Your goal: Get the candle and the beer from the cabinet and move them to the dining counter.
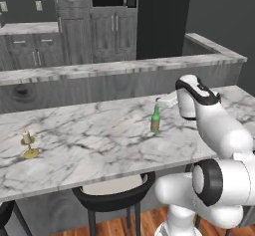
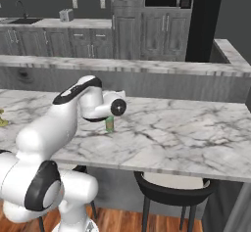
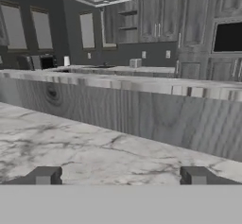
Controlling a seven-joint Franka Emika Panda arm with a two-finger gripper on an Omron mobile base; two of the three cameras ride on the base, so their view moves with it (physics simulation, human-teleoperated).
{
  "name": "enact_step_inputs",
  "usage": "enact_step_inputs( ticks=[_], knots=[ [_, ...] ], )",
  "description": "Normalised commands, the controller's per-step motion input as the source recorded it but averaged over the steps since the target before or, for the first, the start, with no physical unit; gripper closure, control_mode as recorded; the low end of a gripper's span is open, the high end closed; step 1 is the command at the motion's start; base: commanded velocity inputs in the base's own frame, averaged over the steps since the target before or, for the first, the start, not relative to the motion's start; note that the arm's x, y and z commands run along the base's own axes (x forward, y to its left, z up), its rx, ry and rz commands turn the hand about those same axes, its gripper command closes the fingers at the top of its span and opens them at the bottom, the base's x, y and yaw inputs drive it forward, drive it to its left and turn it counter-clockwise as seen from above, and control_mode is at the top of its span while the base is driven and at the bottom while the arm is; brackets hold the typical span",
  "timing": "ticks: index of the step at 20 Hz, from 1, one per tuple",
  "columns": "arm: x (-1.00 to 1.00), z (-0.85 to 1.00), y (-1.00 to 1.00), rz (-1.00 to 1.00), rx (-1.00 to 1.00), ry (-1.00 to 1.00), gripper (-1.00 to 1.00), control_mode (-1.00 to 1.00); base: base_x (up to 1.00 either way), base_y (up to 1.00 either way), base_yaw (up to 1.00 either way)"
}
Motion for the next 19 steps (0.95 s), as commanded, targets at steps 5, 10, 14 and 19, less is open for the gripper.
enact_step_inputs(
  ticks=[5,10,14,19],
  knots=[
    [-0.8,0.77,0.0,-0.07,0.0,0.06,-1.0,-1.0,0.0,0.0,0.0],
    [-0.67,0.78,0.0,-0.13,0.0,0.14,-1.0,-1.0,0.0,0.0,0.0],
    [-0.69,0.76,0.0,-0.16,0.0,0.18,-1.0,-1.0,0.0,0.0,0.0],
    [-0.8,0.56,0.0,-0.16,0.0,0.18,-1.0,-1.0,0.0,0.0,0.0]
  ],
)
